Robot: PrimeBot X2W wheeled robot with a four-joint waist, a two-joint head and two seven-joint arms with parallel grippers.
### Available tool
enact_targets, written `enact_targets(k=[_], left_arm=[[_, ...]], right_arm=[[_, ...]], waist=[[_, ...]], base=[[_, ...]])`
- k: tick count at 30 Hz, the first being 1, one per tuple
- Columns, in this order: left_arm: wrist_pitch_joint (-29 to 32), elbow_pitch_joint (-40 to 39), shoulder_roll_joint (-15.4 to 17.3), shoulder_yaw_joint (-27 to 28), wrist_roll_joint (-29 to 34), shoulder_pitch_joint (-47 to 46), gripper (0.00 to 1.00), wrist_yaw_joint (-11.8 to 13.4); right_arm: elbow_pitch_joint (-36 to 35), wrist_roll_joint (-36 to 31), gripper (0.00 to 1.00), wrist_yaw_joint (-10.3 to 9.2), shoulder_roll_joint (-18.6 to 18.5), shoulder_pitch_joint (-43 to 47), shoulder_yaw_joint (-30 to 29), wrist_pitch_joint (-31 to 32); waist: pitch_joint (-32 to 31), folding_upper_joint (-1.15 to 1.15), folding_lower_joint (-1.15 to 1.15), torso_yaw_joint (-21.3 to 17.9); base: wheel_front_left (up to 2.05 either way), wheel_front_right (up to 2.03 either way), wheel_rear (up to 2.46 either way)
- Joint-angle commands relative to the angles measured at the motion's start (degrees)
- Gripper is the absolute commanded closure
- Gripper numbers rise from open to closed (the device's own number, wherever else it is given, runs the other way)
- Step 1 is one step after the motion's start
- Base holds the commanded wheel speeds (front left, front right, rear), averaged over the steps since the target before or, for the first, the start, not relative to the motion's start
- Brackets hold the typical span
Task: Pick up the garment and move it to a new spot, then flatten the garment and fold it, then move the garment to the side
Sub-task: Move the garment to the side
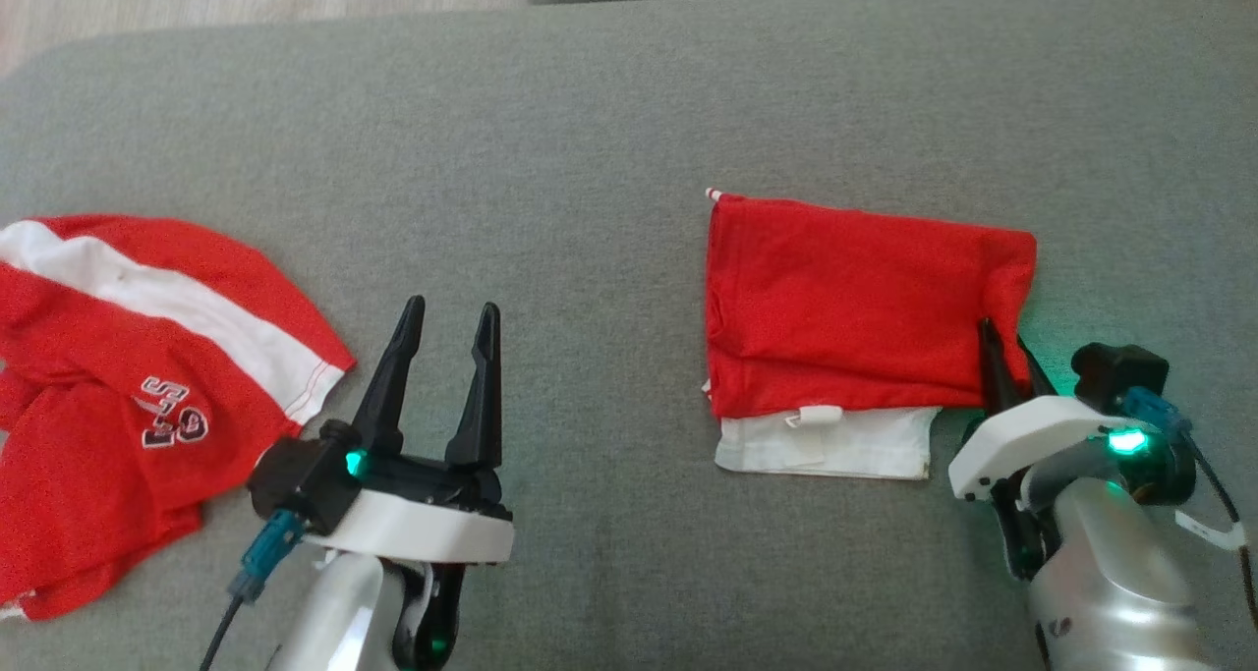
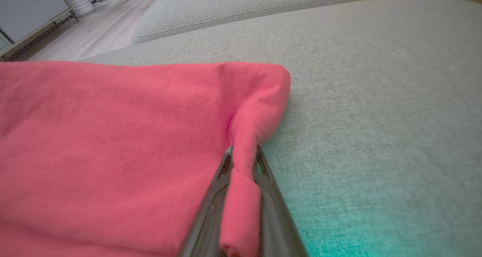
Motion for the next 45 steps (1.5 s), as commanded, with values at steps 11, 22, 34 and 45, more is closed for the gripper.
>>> enact_targets(k=[11,22,34,45], left_arm=[[-0.5,-2.7,0.0,2.0,-0.7,-1.0,0.0,-0.3],[-0.5,-3.0,0.0,1.7,-0.9,-2.3,0.0,-0.3],[-0.5,-3.0,0.0,1.4,-0.7,-3.9,0.0,-0.3],[-0.5,-2.3,0.0,1.3,-0.5,-3.8,0.0,-0.3]], right_arm=[[-5.3,-4.3,1.0,-0.05,-13.3,-7.7,4.4,-0.6],[-0.1,-4.2,1.0,-0.05,-27.9,-12.3,4.6,1.4],[9.3,-11.4,1.0,-0.05,-34.9,-17.4,-2.7,1.3],[10.8,-19.7,0.0,-0.05,-30.3,-19.1,-10.6,-0.3]], waist=[[-1.6,0.0,0.0,-1.5],[2.1,0.0,0.0,1.6],[5.2,0.0,0.0,3.8],[2.5,0.0,0.0,2.0]], base=[[0.0,0.0,0.0],[0.0,0.0,0.0],[0.0,0.0,0.0],[0.0,0.0,0.0]])
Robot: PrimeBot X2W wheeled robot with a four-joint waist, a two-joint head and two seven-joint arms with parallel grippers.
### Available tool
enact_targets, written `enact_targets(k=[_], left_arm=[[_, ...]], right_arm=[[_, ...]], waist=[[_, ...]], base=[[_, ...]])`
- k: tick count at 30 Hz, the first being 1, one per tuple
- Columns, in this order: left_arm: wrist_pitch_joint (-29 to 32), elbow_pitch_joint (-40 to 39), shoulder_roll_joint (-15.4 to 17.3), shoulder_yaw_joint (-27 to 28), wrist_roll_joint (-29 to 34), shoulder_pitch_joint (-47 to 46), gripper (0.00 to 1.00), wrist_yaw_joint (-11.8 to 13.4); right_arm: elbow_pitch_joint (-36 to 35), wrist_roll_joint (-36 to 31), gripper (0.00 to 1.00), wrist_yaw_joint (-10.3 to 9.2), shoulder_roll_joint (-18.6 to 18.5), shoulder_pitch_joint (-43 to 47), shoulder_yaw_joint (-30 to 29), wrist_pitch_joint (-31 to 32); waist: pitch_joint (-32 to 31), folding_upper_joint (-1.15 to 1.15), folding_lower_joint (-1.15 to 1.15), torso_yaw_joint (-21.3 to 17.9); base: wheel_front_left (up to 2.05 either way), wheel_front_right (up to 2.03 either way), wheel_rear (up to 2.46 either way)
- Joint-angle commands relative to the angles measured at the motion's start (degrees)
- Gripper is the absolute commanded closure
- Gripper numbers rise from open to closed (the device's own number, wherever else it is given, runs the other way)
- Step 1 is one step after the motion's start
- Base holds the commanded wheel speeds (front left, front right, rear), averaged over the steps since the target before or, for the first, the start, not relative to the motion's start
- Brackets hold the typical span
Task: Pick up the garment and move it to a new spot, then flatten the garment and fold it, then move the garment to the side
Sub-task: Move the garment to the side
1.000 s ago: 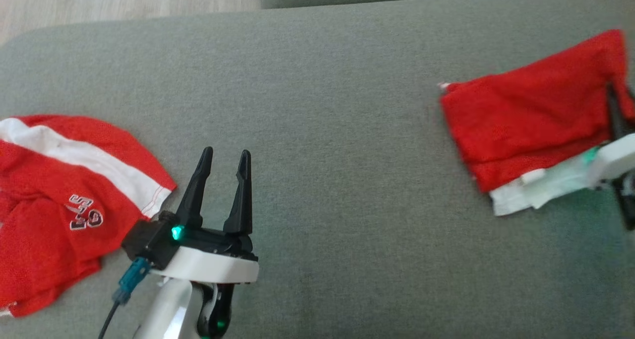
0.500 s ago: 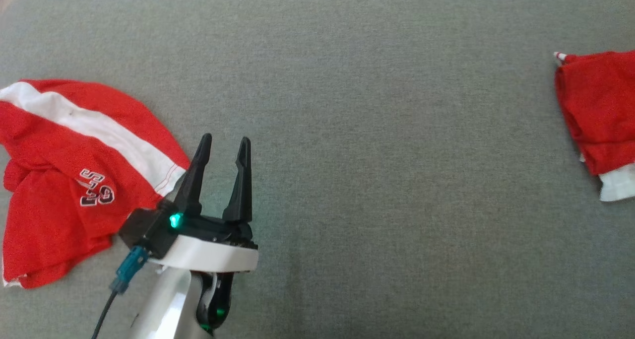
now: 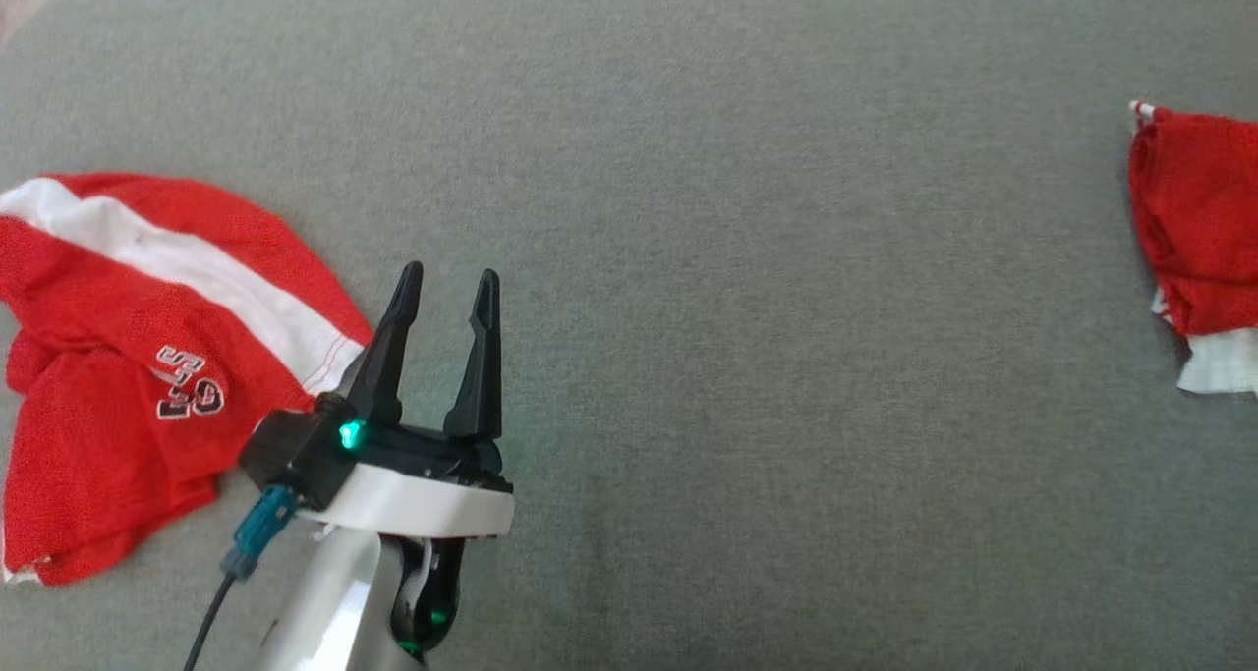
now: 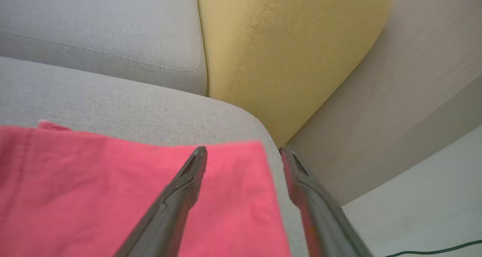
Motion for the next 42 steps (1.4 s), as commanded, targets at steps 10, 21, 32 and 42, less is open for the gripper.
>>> enact_targets(k=[10,21,32,42], left_arm=[[-0.5,-0.5,0.4,3.8,0.0,2.8,0.0,-0.3],[-0.5,-1.5,0.3,6.7,0.2,5.3,0.0,-0.3],[-0.5,-1.5,0.1,5.4,-0.2,8.1,0.0,-0.3],[-0.5,-2.0,0.1,5.8,-1.6,11.5,0.0,-0.3]], right_arm=[[-5.7,-1.8,0.0,-0.05,9.9,-0.3,0.9,-3.1],[-22.1,9.2,0.0,-0.05,22.1,8.8,5.9,-3.4],[-39.1,19.4,0.0,-0.05,28.7,26.9,13.7,-3.4],[-49.5,22.0,0.0,-0.05,29.7,39.7,16.6,-3.4]], waist=[[-10.3,0.0,0.0,-4.9],[-15.4,0.0,0.0,-6.8],[-17.0,0.0,0.0,-6.4],[-16.6,0.0,0.0,-6.1]], base=[[0.0,0.0,0.0],[0.0,0.0,0.0],[0.0,0.0,0.0],[0.0,0.0,0.0]])
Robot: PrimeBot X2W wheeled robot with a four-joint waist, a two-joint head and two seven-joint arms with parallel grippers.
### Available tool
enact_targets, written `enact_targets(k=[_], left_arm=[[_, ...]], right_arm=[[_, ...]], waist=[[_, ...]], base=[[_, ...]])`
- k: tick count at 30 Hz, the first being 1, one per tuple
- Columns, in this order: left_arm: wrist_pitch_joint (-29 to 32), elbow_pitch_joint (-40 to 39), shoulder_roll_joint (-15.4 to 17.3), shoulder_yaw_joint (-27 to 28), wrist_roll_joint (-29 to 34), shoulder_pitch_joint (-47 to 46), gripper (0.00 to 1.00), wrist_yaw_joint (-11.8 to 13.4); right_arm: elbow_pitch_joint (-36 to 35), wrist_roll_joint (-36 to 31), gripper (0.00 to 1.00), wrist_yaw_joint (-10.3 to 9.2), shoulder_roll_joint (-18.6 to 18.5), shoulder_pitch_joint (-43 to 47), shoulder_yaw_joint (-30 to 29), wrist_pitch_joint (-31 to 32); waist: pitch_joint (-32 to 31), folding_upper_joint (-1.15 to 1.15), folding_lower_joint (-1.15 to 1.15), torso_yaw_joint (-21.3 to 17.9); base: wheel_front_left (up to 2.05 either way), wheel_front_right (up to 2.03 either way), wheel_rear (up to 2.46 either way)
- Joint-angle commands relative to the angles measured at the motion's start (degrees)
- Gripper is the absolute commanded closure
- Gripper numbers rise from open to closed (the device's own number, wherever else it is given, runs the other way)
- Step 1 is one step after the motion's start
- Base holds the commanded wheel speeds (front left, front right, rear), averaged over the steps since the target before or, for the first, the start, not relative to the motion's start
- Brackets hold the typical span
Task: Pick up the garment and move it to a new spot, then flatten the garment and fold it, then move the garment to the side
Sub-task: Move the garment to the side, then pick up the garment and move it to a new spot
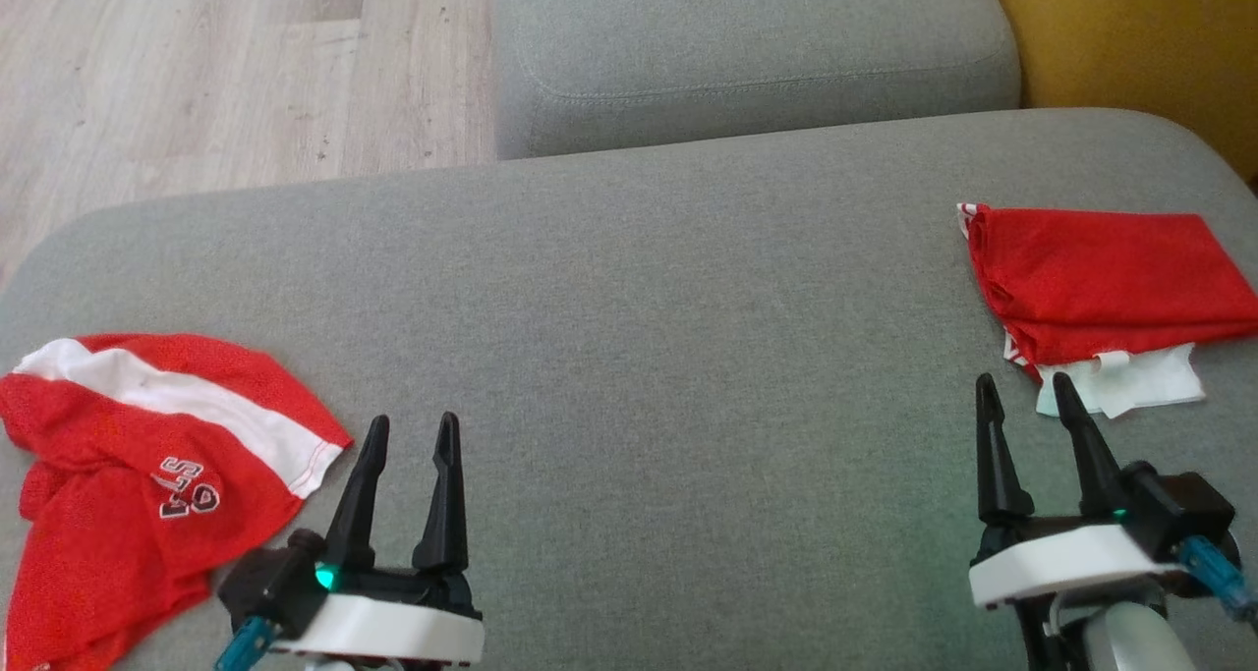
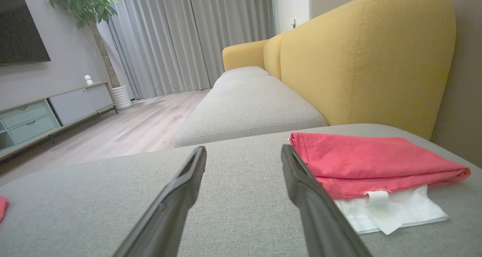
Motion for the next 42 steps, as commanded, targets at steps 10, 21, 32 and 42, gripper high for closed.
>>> enact_targets(k=[10,21,32,42], left_arm=[[-0.5,-1.4,0.0,4.7,4.1,-1.6,0.0,1.2],[-0.5,-0.8,0.0,5.2,5.7,-1.8,0.0,3.6],[-0.5,0.1,0.0,6.9,6.0,-2.2,0.0,4.5],[-0.5,0.4,0.0,9.5,6.9,-1.8,0.0,3.4]], right_arm=[[-2.9,0.5,0.0,-0.05,-0.1,-1.9,2.2,-0.6],[-2.5,0.9,0.0,-0.05,-0.1,-1.8,2.2,-0.6],[-1.6,1.9,0.0,-0.05,-0.1,-1.1,4.3,-0.6],[-0.4,4.1,0.0,-0.05,-0.1,-0.8,7.6,-0.6]], waist=[[0.2,0.0,0.0,0.2],[0.2,0.0,0.0,0.3],[-0.1,0.0,0.0,7.1],[-1.3,0.0,0.0,17.2]], base=[[0.0,0.0,0.0],[0.0,0.0,0.0],[0.0,0.0,0.0],[0.0,0.0,0.0]])
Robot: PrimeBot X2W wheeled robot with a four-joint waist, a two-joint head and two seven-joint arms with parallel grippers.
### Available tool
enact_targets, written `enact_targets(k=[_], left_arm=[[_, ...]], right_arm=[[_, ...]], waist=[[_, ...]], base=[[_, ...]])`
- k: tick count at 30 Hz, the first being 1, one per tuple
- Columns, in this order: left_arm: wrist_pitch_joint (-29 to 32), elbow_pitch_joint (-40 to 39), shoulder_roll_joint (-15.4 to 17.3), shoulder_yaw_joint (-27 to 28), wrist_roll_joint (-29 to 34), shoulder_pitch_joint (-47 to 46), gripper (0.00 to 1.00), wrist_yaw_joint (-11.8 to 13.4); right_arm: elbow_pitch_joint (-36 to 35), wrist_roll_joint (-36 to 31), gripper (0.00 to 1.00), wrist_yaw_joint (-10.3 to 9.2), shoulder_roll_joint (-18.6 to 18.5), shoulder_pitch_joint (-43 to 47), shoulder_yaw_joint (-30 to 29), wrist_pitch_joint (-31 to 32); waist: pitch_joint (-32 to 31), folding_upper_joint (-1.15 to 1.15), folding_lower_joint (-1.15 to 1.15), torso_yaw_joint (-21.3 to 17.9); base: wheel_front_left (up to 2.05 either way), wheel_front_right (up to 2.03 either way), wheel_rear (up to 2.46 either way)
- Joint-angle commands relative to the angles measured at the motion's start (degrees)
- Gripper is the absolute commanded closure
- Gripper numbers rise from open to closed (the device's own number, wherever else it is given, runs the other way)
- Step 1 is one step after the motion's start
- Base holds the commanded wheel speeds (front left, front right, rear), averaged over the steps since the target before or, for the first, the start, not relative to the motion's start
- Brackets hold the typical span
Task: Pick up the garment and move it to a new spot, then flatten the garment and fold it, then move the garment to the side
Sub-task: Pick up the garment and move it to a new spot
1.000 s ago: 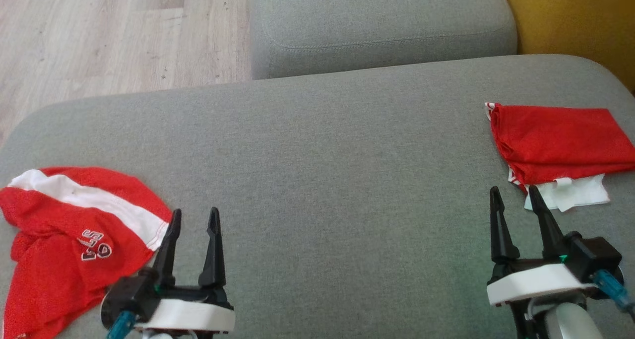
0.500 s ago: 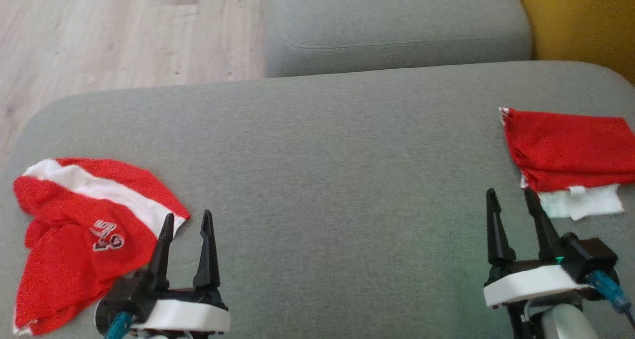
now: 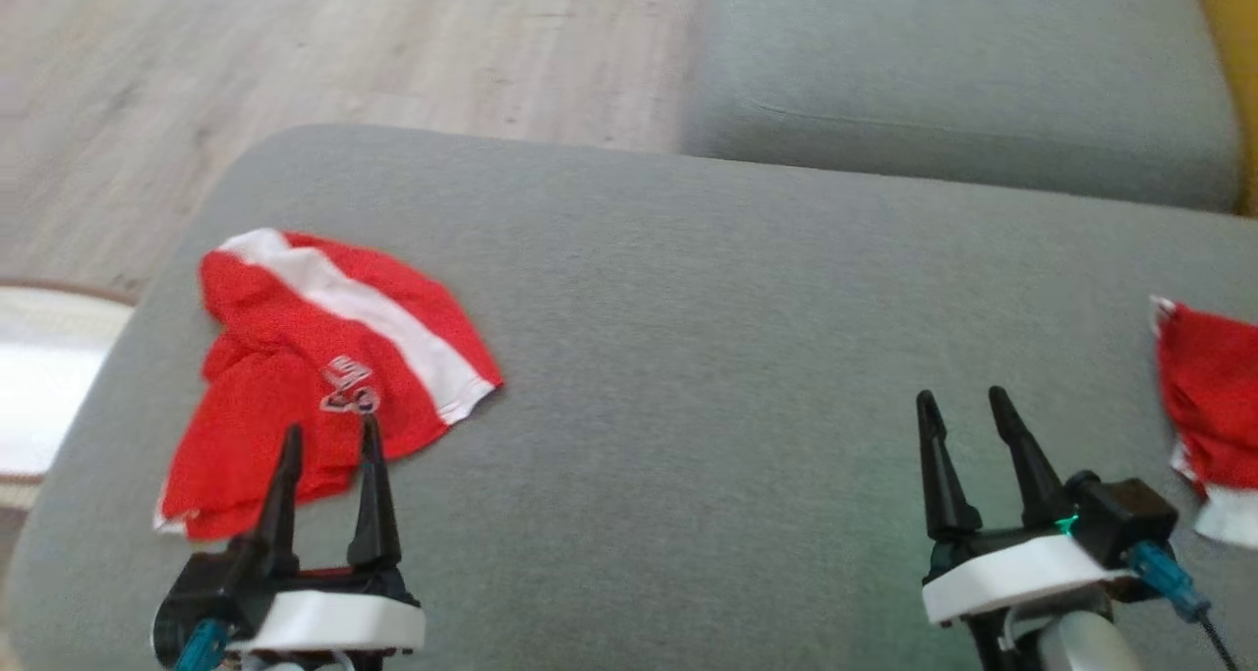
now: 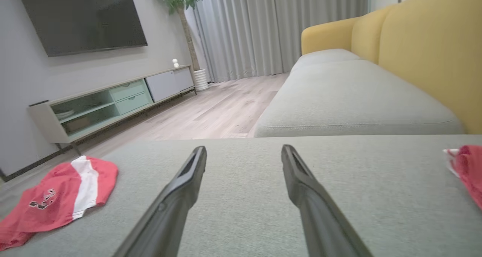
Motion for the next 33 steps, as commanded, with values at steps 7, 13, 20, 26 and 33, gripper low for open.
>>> enact_targets(k=[7,13,20,26,33], left_arm=[[-0.5,-1.2,0.0,4.0,0.6,-0.6,0.0,-1.0],[-0.5,-1.3,0.0,4.6,0.7,-0.2,0.0,-1.4],[-0.5,-1.5,0.0,5.9,0.8,0.0,0.0,-1.5],[-0.5,-1.6,0.0,6.6,-0.4,0.1,0.0,-1.5],[-0.5,0.0,0.0,8.2,0.7,-2.7,0.0,-2.1]], right_arm=[[-0.8,1.7,0.0,-0.05,-0.2,-0.7,3.9,-0.6],[-0.7,2.0,0.0,-0.05,-0.2,-0.7,4.4,-0.6],[-0.5,1.8,0.0,-0.05,-0.2,-0.5,5.2,-0.6],[-0.5,1.1,0.0,-0.05,-0.2,-0.7,5.7,-0.6],[-1.5,-0.8,0.0,-0.05,-0.2,-2.0,4.9,-0.6]], waist=[[-1.7,0.0,0.0,6.6],[-1.9,0.0,0.0,7.6],[-2.1,0.0,0.0,7.1],[-1.6,0.0,0.0,6.1],[2.8,0.0,0.0,4.0]], base=[[0.0,0.0,0.0],[0.0,0.0,0.0],[0.0,0.0,0.0],[0.0,0.0,0.0],[0.0,0.0,0.0]])
